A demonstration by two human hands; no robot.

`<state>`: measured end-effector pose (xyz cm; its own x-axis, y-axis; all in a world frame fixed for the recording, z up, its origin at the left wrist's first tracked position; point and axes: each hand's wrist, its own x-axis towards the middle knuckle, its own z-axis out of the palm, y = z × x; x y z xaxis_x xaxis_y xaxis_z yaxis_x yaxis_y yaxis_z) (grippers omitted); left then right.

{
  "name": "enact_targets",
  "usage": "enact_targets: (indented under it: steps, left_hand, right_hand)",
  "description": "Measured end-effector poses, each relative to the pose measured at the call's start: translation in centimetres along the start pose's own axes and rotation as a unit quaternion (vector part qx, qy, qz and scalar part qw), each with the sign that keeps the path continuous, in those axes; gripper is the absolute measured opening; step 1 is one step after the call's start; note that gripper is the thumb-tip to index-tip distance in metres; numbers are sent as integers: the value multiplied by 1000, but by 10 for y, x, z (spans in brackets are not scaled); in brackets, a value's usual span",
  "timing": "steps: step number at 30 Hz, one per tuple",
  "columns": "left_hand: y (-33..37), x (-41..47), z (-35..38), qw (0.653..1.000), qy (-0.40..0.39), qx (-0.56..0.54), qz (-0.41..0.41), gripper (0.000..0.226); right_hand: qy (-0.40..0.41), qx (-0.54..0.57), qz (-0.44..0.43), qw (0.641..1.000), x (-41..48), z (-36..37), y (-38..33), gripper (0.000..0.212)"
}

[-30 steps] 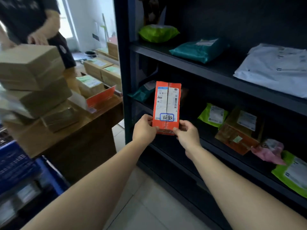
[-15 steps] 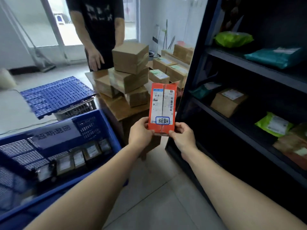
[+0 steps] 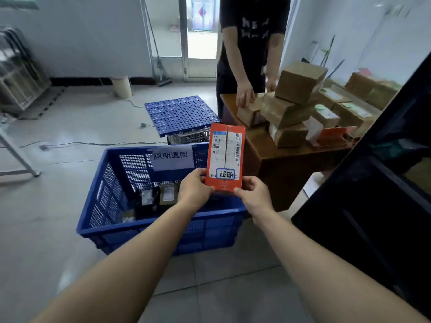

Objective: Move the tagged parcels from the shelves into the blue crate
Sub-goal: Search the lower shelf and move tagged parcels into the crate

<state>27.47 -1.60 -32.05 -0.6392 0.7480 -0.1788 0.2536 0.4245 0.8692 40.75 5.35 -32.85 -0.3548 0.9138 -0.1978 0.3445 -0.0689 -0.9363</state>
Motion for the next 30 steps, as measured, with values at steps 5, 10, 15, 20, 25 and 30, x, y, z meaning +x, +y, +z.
enact_targets:
  steps: [5,10,15,20,25,30]
  left_hand:
    - [-28,13,-45,999,36,5,-34,43]
    - [-51,41,-79,996,63,12,-64,42]
    - [-74,81,-102,991,83,3,-104,45]
    - [-103,120,-119,985,103,-13,-139,44]
    - [-137,156,-141,982,97,-4,-164,43]
    - [-175,200,-167,980,70,-1,-185,44]
  right_hand:
    - [-59,-19,-17,998,10,55,-14,42]
    - [-111,-48,-19,992,40,104,-25,40]
    - [-150,-67,-9,986,81,150,-32,32]
    - [-184,-108,-1,977,122,197,-30,31]
    - [-209,-130,26,969,150,246,-20,37]
    - [-215,-144,60,964,179,302,-13,31]
